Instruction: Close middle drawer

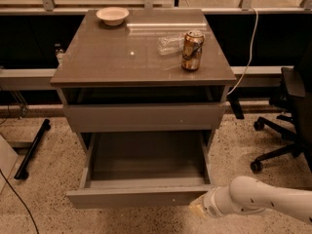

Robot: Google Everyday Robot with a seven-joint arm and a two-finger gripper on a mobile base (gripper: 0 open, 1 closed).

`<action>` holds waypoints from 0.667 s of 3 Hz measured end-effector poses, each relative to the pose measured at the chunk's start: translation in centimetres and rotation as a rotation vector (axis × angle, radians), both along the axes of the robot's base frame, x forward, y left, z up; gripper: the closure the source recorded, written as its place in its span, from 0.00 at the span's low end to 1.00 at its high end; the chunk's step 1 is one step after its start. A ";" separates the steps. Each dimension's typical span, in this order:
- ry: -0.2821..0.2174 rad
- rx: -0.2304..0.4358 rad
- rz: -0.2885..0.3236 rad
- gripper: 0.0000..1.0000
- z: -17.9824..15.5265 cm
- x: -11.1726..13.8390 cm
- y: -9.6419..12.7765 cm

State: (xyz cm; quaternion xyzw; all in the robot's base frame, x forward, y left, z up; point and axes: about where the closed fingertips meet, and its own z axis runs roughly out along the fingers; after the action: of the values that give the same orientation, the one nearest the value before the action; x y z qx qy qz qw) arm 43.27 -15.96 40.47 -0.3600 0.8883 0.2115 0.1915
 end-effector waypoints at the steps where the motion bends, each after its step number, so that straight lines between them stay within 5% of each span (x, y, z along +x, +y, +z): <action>1: -0.088 0.037 0.029 1.00 0.1 3.5 2.0; 2: -0.091 0.038 0.030 1.00 0.1 3.4 2.1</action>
Offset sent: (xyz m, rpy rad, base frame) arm 0.1197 0.0552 0.0184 0.1364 -0.2867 0.0949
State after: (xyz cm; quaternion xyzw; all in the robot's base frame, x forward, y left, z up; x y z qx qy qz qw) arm 46.69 -13.87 40.60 -0.3786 0.8691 0.2144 0.2352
